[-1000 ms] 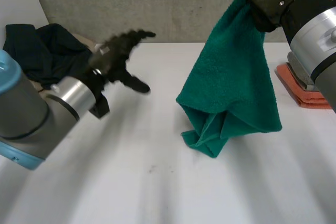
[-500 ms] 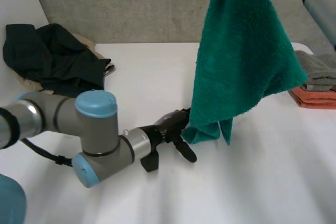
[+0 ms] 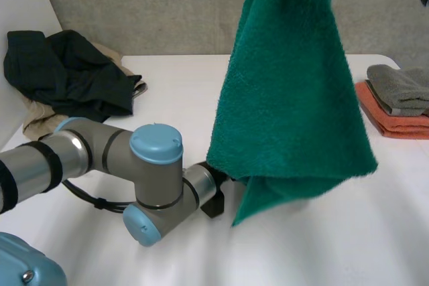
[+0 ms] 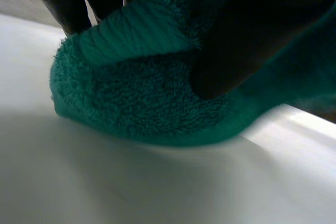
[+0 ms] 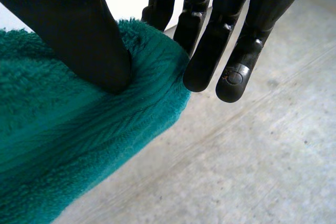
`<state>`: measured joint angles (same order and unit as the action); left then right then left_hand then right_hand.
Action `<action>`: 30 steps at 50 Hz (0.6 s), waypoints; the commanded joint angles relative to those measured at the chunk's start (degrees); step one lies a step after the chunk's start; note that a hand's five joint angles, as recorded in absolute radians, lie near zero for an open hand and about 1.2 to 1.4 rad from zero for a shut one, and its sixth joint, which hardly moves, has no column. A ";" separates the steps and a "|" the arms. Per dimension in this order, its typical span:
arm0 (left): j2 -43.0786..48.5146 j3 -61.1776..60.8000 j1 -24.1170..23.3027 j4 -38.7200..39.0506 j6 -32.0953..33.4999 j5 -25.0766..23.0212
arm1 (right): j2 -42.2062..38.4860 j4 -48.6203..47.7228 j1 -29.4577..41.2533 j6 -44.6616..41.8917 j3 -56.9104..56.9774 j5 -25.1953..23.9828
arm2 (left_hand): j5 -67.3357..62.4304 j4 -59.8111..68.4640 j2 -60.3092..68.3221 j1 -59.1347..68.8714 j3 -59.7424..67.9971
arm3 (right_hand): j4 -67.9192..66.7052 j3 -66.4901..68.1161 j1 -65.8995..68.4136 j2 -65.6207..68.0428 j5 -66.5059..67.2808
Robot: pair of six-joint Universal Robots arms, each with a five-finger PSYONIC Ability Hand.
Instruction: Fold the laundry.
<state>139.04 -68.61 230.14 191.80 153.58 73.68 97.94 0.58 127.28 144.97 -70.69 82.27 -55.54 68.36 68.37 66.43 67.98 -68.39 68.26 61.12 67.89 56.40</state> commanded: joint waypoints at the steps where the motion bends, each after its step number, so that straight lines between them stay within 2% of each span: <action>1: -7.80 -3.71 7.75 0.33 6.71 13.06 | -0.90 4.69 -3.78 -0.74 -1.64 -0.10 | -14.46 11.64 11.63 13.57 12.02 | -11.61 11.74 18.88 12.11 13.60; 4: -12.38 -6.97 12.07 0.50 11.99 12.37 | -1.43 8.02 -9.04 -1.18 -2.78 -0.45 | -14.46 11.64 11.63 13.57 12.02 | -11.61 11.74 18.88 12.11 13.60; 5: -15.18 -9.24 14.70 0.50 16.01 11.67 | -2.04 8.90 -10.28 -1.44 -3.13 -0.71 | -14.46 11.64 11.63 13.57 12.02 | -11.61 11.74 18.88 12.11 13.60; 8: -19.06 -12.24 18.14 -0.02 22.62 9.74 | -5.89 12.41 -14.23 -3.02 -4.10 -1.59 | -14.46 11.64 11.63 13.57 12.02 | -11.61 11.74 18.88 12.11 13.60; 9: -21.51 -14.08 19.89 -0.20 26.99 8.51 | -6.87 13.21 -15.12 -3.46 -4.37 -1.77 | -14.46 11.64 11.63 13.57 12.02 | -11.61 11.74 18.88 12.11 13.60; 12: -25.56 -17.33 21.84 -0.90 34.47 6.22 | -10.55 15.67 -17.49 -5.13 -5.33 -2.20 | -14.46 11.64 11.63 13.57 12.02 | -11.61 11.74 18.88 12.11 13.60; 22: -28.48 -20.43 22.02 -2.31 50.75 6.21 | -25.59 18.32 -17.50 -13.92 -4.37 -1.68 | -14.46 11.64 11.63 13.57 12.02 | -11.61 11.74 18.88 12.11 13.60; 26: -25.68 -15.96 21.67 -1.08 56.82 7.18 | -32.97 14.46 -17.50 -12.96 1.68 -0.19 | -14.46 11.64 11.63 13.57 12.02 | -11.61 11.74 18.88 12.11 13.60; 30: -18.12 -2.79 20.97 3.66 61.74 10.77 | -39.83 2.97 -17.33 -10.24 11.96 5.51 | -14.46 11.64 11.63 13.57 12.02 | -11.61 11.74 18.88 12.11 13.60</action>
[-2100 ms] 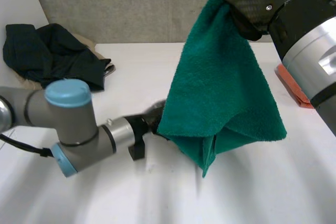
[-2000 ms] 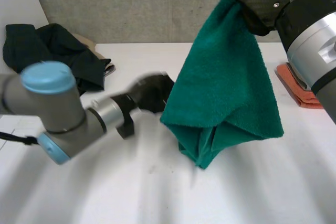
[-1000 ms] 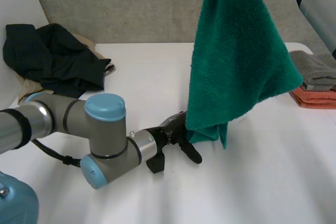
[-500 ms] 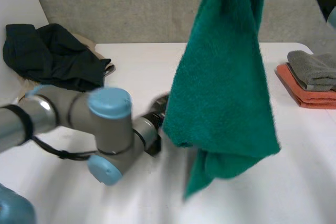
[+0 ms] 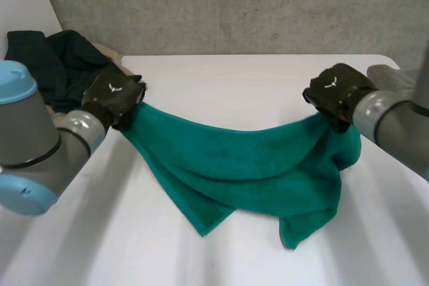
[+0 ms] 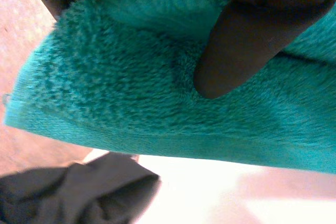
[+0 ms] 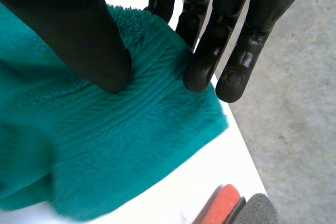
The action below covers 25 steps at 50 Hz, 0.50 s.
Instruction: Fold the laundry.
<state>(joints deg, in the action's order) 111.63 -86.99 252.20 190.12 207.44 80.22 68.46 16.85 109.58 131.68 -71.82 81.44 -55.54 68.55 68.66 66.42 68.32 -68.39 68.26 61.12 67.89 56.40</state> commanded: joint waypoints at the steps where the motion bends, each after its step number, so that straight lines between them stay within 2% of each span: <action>1: 11.40 22.41 -1.53 8.05 9.11 6.07 | -11.93 -20.03 0.72 3.67 17.46 9.32 | -14.46 11.45 11.34 13.58 11.68 | -11.61 11.74 18.88 12.11 13.60; 4: 13.52 31.94 -1.80 12.45 10.35 8.80 | -13.17 -30.88 1.16 3.50 22.41 13.30 | -14.46 11.45 11.34 13.58 11.68 | -11.61 11.74 18.88 12.11 13.60; 5: 14.57 37.71 -1.89 16.56 10.61 10.21 | -13.09 -38.74 1.16 3.32 24.60 15.05 | -14.46 11.45 11.34 13.58 11.68 | -11.61 11.74 18.88 12.11 13.60; 6: 14.67 38.98 -1.71 17.73 10.53 10.65 | -12.91 -42.30 1.34 3.15 25.31 15.42 | -14.46 11.45 11.34 13.58 11.68 | -11.61 11.74 18.88 12.11 13.60; 8: 14.41 41.62 -1.36 22.12 10.35 11.45 | -12.30 -47.05 1.51 3.06 25.58 15.33 | -14.46 11.45 11.34 13.58 11.68 | -11.61 11.74 18.88 12.11 13.60; 11: 13.53 40.94 -1.53 24.85 10.18 11.62 | -9.85 -48.49 1.43 3.84 24.71 14.55 | -14.46 11.45 11.34 13.58 11.68 | -11.61 11.74 18.88 12.11 13.60; 14: 12.21 36.03 -1.97 25.57 10.26 11.54 | -8.26 -48.32 1.51 4.11 22.17 13.14 | -14.46 11.45 11.34 13.58 11.68 | -11.61 11.74 18.88 12.11 13.60; 19: 7.65 21.62 -1.45 26.44 10.09 10.92 | -5.36 -48.23 1.51 5.08 10.42 8.84 | -14.46 11.45 11.34 13.58 11.68 | -11.61 11.74 18.88 12.11 13.60; 25: 6.76 5.97 -2.15 26.62 10.09 10.83 | -5.26 -46.04 0.64 5.17 -1.99 7.86 | -14.46 11.45 11.34 13.58 11.68 | -11.61 11.74 18.88 12.11 13.60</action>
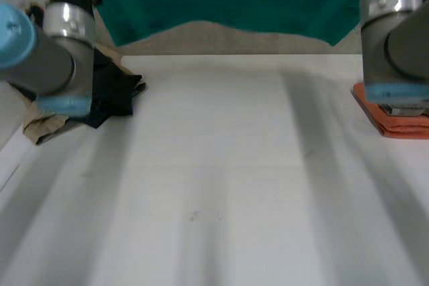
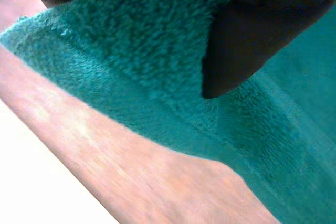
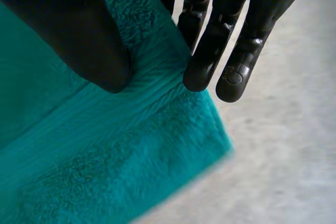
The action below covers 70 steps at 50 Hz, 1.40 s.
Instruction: Fold the laundry.
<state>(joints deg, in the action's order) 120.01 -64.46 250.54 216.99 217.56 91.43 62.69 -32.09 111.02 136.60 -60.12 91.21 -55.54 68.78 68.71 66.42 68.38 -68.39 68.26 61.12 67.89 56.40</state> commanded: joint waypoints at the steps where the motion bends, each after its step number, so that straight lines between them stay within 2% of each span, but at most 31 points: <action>1: -1.63 -18.14 -0.49 -0.25 -0.11 -0.37 | 0.16 4.74 -0.98 0.24 -16.84 -2.35 | -14.46 11.22 11.29 13.58 11.62 | -11.61 11.74 18.88 12.11 13.60; 10: 4.43 -28.87 -3.57 -0.25 0.24 -0.64 | -7.49 10.56 -2.30 2.70 -25.04 -4.81 | -14.46 11.22 11.29 13.58 11.62 | -11.61 11.74 18.88 12.11 13.60; 20: 4.09 -30.73 -2.43 -0.25 0.24 -0.64 | -9.78 11.00 -5.55 10.17 -25.04 -8.50 | -14.46 11.22 11.29 13.58 11.62 | -11.61 11.74 18.88 12.11 13.60; 22: 3.74 -31.25 -2.08 -0.25 0.33 -0.64 | -9.78 11.53 -6.51 12.01 -24.78 -9.73 | -14.46 11.22 11.29 13.58 11.62 | 0.03 0.10 7.24 0.47 1.96; 23: 3.47 -31.34 -1.99 -0.25 0.24 -0.64 | -9.78 11.96 -6.86 12.45 -24.60 -10.17 | -14.46 11.22 11.29 13.58 11.62 | 9.76 -9.63 -2.50 -9.27 -7.77; 24: 3.30 -31.43 -1.90 -0.25 0.15 -0.64 | -9.78 13.19 -7.65 13.33 -24.25 -10.87 | -14.46 11.22 11.29 13.58 11.62 | 25.85 -25.72 -18.58 -25.35 -23.86; 31: 2.77 -31.61 -1.29 -0.25 0.06 -0.64 | -11.97 19.08 -11.00 17.64 -19.25 -11.58 | -14.46 11.22 11.29 13.58 11.62 | 33.07 -32.94 -25.80 -32.57 -31.08; 41: 2.77 -31.43 -0.85 -0.25 0.06 -0.64 | -17.95 30.60 -13.20 18.44 -10.10 -16.06 | -14.46 11.22 11.29 13.58 11.62 | 26.19 -26.06 -18.92 -25.69 -24.20; 43: 2.77 -31.34 -0.93 -0.34 0.06 -0.64 | -18.22 31.39 -13.28 18.44 -9.75 -16.24 | -14.46 11.22 11.29 13.58 11.62 | 19.33 -19.19 -12.06 -18.83 -17.33; 44: 2.77 -31.34 -0.93 -0.34 0.06 -0.64 | -18.22 31.48 -13.28 18.26 -9.66 -16.33 | -14.46 11.22 11.29 13.58 11.62 | 4.63 -4.50 2.64 -4.13 -2.64; 46: 2.77 -31.25 -0.85 -0.34 0.15 -0.64 | -17.87 31.48 -13.28 18.26 -9.75 -16.33 | -14.46 11.22 11.29 13.58 11.62 | -11.54 11.67 18.80 12.03 13.53; 50: 2.07 -31.25 -0.41 -0.86 0.32 -0.64 | -16.11 31.48 -13.37 17.47 -10.27 -16.42 | -14.46 11.22 11.29 13.58 11.62 | -11.61 11.74 18.88 12.11 13.60; 54: -1.09 -32.48 -0.14 -2.09 0.50 -0.46 | -10.85 31.57 -13.98 15.28 -13.78 -16.77 | -14.46 11.22 11.29 13.58 11.62 | -11.61 11.74 18.88 12.11 13.60; 59: -8.65 -37.66 0.82 -8.06 0.68 -0.81 | -2.41 35.07 -16.97 6.50 -21.52 -17.12 | -14.46 11.22 11.29 13.58 11.62 | -11.61 11.74 18.88 12.11 13.60; 62: -15.06 -42.06 2.05 -15.96 1.55 -1.86 | 2.51 44.37 -19.08 -5.70 -27.22 -16.33 | -14.46 11.22 11.29 13.58 11.62 | -11.61 11.74 18.88 12.11 13.60; 64: -18.40 -44.69 3.28 -23.51 4.71 -2.48 | 6.11 52.62 -22.32 -16.41 -32.49 -14.49 | -14.46 11.22 11.29 13.58 11.62 | -11.61 11.74 18.88 12.11 13.60; 65: -20.15 -46.62 4.50 -29.46 8.37 -2.57 | 7.26 54.40 -23.21 -18.98 -34.08 -13.53 | -14.46 11.22 11.29 13.58 11.62 | -11.61 11.74 18.88 12.11 13.60; 68: -21.57 -49.35 6.53 -38.61 13.31 -2.74 | 11.04 59.25 -25.15 -26.38 -38.83 -11.50 | -14.46 11.22 11.29 13.58 11.62 | -11.61 11.74 18.88 12.11 13.60; 70: -21.66 -50.06 6.80 -41.37 14.91 -2.83 | 12.28 58.99 -25.32 -27.00 -40.24 -11.50 | -14.46 11.22 11.29 13.58 11.62 | -11.61 11.74 18.88 12.11 13.60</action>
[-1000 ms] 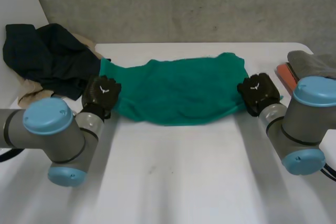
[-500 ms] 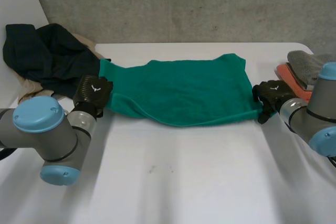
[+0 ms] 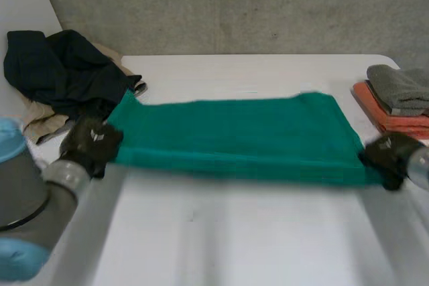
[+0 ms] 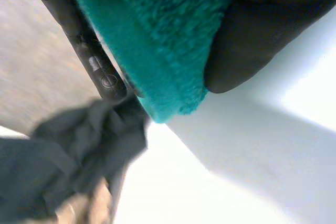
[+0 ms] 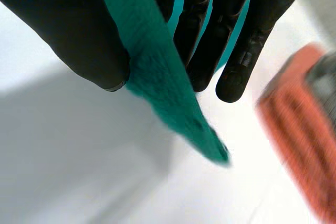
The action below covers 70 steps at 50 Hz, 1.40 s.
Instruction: Fold the laundry.
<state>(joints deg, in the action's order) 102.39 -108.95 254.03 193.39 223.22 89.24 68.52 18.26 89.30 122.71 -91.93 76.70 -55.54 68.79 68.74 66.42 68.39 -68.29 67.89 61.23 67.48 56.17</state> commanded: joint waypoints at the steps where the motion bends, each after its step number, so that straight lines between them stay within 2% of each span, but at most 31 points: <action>1: -3.87 -5.75 3.14 -18.04 9.60 -0.82 | 6.98 7.68 -3.26 -12.76 -9.23 3.01 | -14.46 11.21 11.26 13.58 11.61 | -11.71 12.11 18.77 12.52 13.83; 4: -3.43 -5.31 2.61 -16.64 9.60 -1.26 | 7.07 5.56 -2.55 -11.62 -9.58 3.10 | -14.46 11.21 11.26 13.58 11.61 | -11.71 12.11 18.77 12.52 13.83; 8: -1.06 -2.24 2.17 -10.85 9.43 -2.32 | 6.20 -1.45 -0.01 -5.57 -7.31 2.58 | -14.46 11.21 11.26 13.58 11.61 | -11.71 12.11 18.77 12.52 13.83; 14: 8.43 5.14 1.82 -1.35 9.69 -1.79 | 1.19 -5.96 3.16 -1.07 -0.81 3.89 | -14.46 11.21 11.26 13.58 11.61 | -11.71 12.11 18.77 12.52 13.83; 19: 14.23 11.03 1.64 0.06 9.43 -0.39 | -4.26 -7.01 7.11 0.25 5.70 5.91 | -14.46 11.21 11.26 13.58 11.61 | -11.71 12.11 18.77 12.52 13.83; 28: 19.33 16.04 1.21 2.96 9.16 2.51 | -15.58 -19.74 9.23 1.39 16.76 8.81 | -14.46 11.21 11.26 13.58 11.61 | -11.71 12.11 18.77 12.52 13.83; 33: 23.20 20.00 -0.20 5.68 9.16 4.62 | -21.22 -20.81 10.37 1.13 23.45 11.10 | -14.46 11.21 11.26 13.58 11.61 | -11.71 12.11 18.77 12.52 13.83; 40: 27.32 25.01 -2.66 6.48 9.25 7.17 | -26.76 -23.53 12.22 1.39 29.52 11.89 | -14.46 11.21 11.26 13.58 11.61 | -11.71 12.11 18.77 12.52 13.83; 42: 28.03 25.71 -2.92 6.65 9.34 8.75 | -27.64 -26.07 12.57 1.39 30.40 12.24 | -2.95 -0.30 -0.25 2.07 0.10 | -11.71 12.11 18.77 12.52 13.83; 43: 28.30 25.98 -3.10 6.65 9.34 9.71 | -28.34 -28.87 13.00 1.13 30.58 13.11 | 7.61 -10.86 -10.82 -8.50 -10.47 | 28.03 -27.63 -20.97 -27.22 -25.92; 44: 28.39 26.24 -3.54 6.74 9.43 11.29 | -28.61 -30.11 13.27 1.04 30.58 13.73 | 36.19 -39.44 -39.40 -37.08 -39.05 | 47.58 -47.18 -40.52 -46.77 -45.46; 45: 28.39 26.24 -3.72 6.83 9.43 12.18 | -28.87 -31.43 13.45 0.96 30.58 14.35 | 47.64 -50.89 -50.84 -48.52 -50.49 | 53.43 -53.04 -46.38 -52.63 -51.32; 46: 28.39 26.42 -3.98 7.00 9.43 13.06 | -29.05 -32.58 13.62 0.87 30.58 14.96 | 52.08 -55.33 -55.29 -52.97 -54.94 | 53.33 -52.93 -46.27 -52.52 -51.21; 50: 28.21 26.60 -4.33 7.88 9.17 15.61 | -28.79 -36.63 13.80 1.31 30.49 16.55 | 53.30 -56.55 -56.51 -54.19 -56.15 | 58.29 -57.89 -51.23 -57.48 -56.17; 54: 27.60 25.81 -4.95 8.06 9.08 15.96 | -27.47 -37.86 14.06 2.36 29.88 16.99 | 52.80 -56.05 -56.01 -53.69 -55.65 | 58.29 -57.89 -51.23 -57.48 -56.17; 60: 22.60 24.66 -4.51 7.97 8.55 15.35 | -19.92 -36.46 13.27 8.86 24.97 16.20 | 52.63 -55.88 -55.84 -53.52 -55.49 | 58.29 -57.89 -51.23 -57.48 -56.17; 63: 21.54 24.58 -4.33 7.97 7.24 13.95 | -14.66 -33.66 13.18 11.23 21.11 14.63 | 52.63 -55.88 -55.84 -53.52 -55.49 | 58.29 -57.89 -51.23 -57.48 -56.17; 67: 21.27 24.66 -3.63 7.27 3.90 8.77 | -10.08 -28.56 13.01 12.81 15.92 10.41 | 52.63 -55.88 -55.84 -53.52 -55.49 | 58.29 -57.89 -51.23 -57.48 -56.17; 70: 21.44 24.66 -2.84 7.36 3.36 7.01 | -8.58 -26.00 12.66 14.05 12.84 8.56 | 52.80 -56.05 -56.01 -53.69 -55.65 | 58.29 -57.89 -51.23 -57.48 -56.17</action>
<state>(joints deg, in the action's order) 124.02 -84.35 249.86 201.15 229.35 101.45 54.14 -14.52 102.44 133.89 -71.54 90.37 -3.08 13.22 13.38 13.21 13.77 -13.50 12.43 12.32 13.03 3.72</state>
